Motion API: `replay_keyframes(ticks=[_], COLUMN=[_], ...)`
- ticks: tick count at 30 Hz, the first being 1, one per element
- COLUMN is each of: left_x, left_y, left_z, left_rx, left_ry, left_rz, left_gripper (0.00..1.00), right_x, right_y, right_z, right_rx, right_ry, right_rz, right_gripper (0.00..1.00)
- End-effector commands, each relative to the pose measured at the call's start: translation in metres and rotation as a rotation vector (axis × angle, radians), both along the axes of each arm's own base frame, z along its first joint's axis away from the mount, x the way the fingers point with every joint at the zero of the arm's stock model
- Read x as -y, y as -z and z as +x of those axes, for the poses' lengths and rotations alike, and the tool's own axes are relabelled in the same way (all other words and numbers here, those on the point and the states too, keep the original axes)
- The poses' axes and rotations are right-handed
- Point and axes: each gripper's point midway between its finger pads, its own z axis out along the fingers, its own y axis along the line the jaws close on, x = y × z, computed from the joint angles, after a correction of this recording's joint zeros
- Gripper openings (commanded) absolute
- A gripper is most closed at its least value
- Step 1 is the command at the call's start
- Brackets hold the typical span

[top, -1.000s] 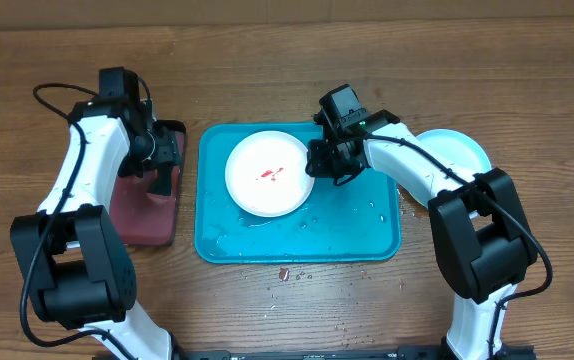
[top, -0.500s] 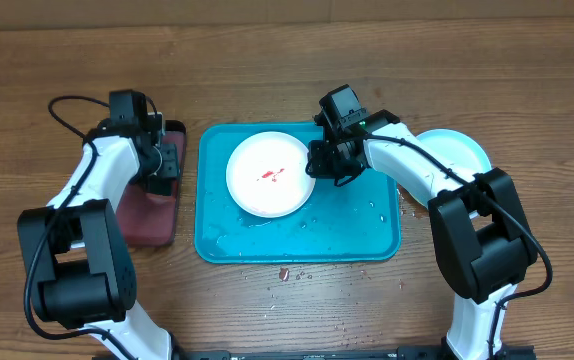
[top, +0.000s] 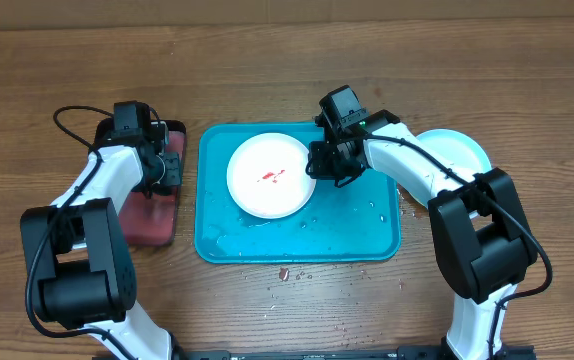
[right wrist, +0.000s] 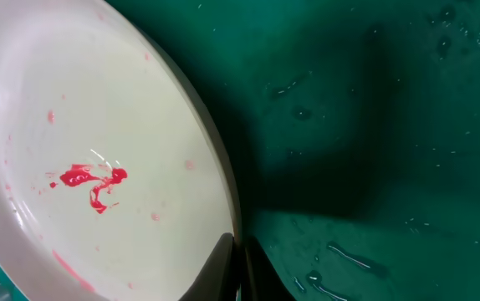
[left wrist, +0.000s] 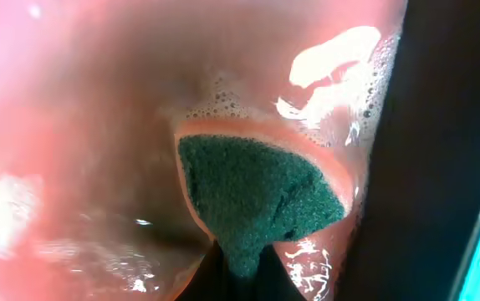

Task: Clean dirty plates on tray and stack at the side
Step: 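Dip the sponge in the soapy water and lift it with left gripper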

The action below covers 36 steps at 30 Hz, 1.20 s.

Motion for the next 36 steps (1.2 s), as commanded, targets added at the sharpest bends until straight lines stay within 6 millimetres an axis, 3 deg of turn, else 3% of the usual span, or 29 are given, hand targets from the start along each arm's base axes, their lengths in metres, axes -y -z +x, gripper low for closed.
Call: replay_keyframes(ticks=[1, 8, 15, 25, 36], left_x=[-0.002, -0.001, -0.007, -0.002, -0.001], left_y=[-0.007, -0.055, -0.093, -0.134, -0.154], left_z=[0.0, 0.012, -0.002, -0.009, -0.035], left_rx=[0.013, 0.149, 0.231, 0.425, 0.624], left_ry=[-0.049, -0.055, -0.042, 0.166, 0.348], left_rz=[-0.003, -0.072, -0.305, -0.555, -0.723], left_gripper=[0.04, 0.04, 0.04, 0.04, 0.04], right_x=[0.0, 0.001, 0.002, 0.002, 0.003], right_y=[0.005, 0.005, 0.005, 0.005, 0.005], right_z=[-0.003, -0.004, -0.003, -0.002, -0.002], right_rx=[-0.012, -0.015, -0.01, -0.007, -0.005], right_ry=[0.001, 0.001, 0.003, 0.004, 0.005], right_rz=[-0.012, -0.013, -0.02, -0.021, -0.025], right_gripper=[0.04, 0.04, 0.04, 0.04, 0.04])
